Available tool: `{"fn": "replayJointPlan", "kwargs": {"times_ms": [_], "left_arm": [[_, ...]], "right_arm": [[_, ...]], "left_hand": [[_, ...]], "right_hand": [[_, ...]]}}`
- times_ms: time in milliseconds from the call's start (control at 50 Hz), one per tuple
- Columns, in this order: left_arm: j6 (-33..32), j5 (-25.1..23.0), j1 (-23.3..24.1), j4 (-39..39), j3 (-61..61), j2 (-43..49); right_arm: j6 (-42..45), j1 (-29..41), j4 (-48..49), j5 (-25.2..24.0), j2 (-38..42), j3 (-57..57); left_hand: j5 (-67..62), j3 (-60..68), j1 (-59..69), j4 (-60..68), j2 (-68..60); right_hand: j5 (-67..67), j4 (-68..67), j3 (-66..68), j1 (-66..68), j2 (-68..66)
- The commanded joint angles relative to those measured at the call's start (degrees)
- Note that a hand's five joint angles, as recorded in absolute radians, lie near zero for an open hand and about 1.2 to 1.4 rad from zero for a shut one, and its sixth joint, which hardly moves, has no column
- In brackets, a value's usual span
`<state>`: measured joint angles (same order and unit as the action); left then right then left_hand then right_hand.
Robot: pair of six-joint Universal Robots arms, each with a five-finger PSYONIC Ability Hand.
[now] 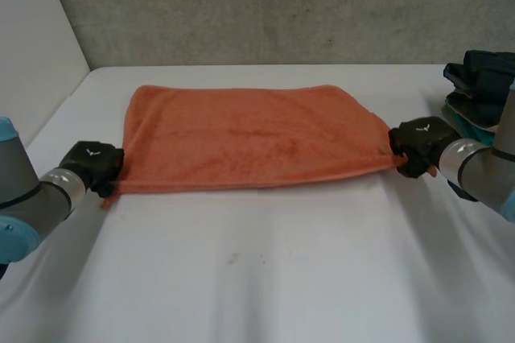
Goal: Fold the laundry.
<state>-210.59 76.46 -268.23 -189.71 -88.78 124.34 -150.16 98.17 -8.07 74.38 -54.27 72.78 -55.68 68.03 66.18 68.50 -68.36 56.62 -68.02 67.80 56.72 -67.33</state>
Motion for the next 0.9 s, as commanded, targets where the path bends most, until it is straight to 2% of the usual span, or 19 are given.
{"fn": "replayJointPlan", "kwargs": {"times_ms": [20, 140, 240, 320, 380, 500, 580, 680, 760, 900], "left_arm": [[-6.22, 1.06, 0.6, 8.72, -7.09, -12.35], [-24.04, 1.5, -1.24, 23.03, -19.2, -23.86], [-31.54, 1.23, -2.65, 25.18, -23.36, -26.17], [-31.46, 1.06, -2.65, 21.32, -21.61, -24.16], [-31.37, 1.32, -1.69, 16.49, -17.75, -19.33], [-28.13, 1.32, 4.99, 5.68, -8.18, -10.89], [-23.91, 1.85, 7.63, -3.37, -0.88, -4.83], [-21.97, 6.05, 10.17, -13.21, 12.89, 6.32], [-22.41, 9.49, 11.41, -15.43, 23.35, 13.97], [-22.41, 9.67, 12.73, -15.69, 34.63, 22.52]], "right_arm": [[12.59, -1.23, -16.16, 0.59, -5.84, 6.4], [27.52, -5.35, -32.68, 3.13, -16.19, 17.71], [32.47, -6.68, -32.72, 2.7, -19.12, 22.4], [30.02, -6.5, -28.33, 2.7, -18.33, 21.7], [26.6, -6.06, -23.95, 2.96, -15.18, 18.21], [20.7, -2.72, -16.2, 3.84, -9.19, 9.32], [18.15, -1.32, -8.73, 5.94, -5.24, 3.52], [17.71, -0.27, 2.59, 10.24, 0.81, -3.07], [18.23, 1.84, 9.8, 12.27, 5.39, -7.03], [19.55, 2.55, 15.01, 13.16, 11.73, -11.96]], "left_hand": [[-14.32, 11.97, 13.82, 11.5, -11.64], [-14.32, 11.97, 13.82, 11.5, -11.64], [-14.32, 11.97, 13.82, 11.5, -11.64], [-14.32, 11.97, 13.82, 11.5, -11.64], [-14.32, 11.97, 13.82, 11.5, -11.64], [-14.32, 11.97, 13.82, 11.5, -11.64], [-14.32, 11.97, 13.82, 11.5, -11.64], [-14.32, 11.97, 13.82, 11.5, -11.64], [-14.32, 11.97, 13.82, 11.5, -11.64], [-14.32, 11.97, 13.82, 11.5, -11.64]], "right_hand": [[13.38, -11.98, 12.2, 23.28, -12.67], [13.38, -11.98, 12.2, 23.28, -12.67], [13.38, -11.98, 12.2, 23.28, -12.67], [13.38, -11.98, 12.2, 23.28, -12.67], [13.38, -11.98, 12.2, 23.28, -12.67], [13.38, -11.98, 12.2, 23.28, -12.67], [13.38, -11.98, 12.2, 23.28, -12.67], [13.38, -11.98, 12.2, 23.28, -12.67], [13.38, -11.98, 12.2, 23.28, -12.67], [13.38, -11.98, 12.2, 23.28, -12.67]]}}
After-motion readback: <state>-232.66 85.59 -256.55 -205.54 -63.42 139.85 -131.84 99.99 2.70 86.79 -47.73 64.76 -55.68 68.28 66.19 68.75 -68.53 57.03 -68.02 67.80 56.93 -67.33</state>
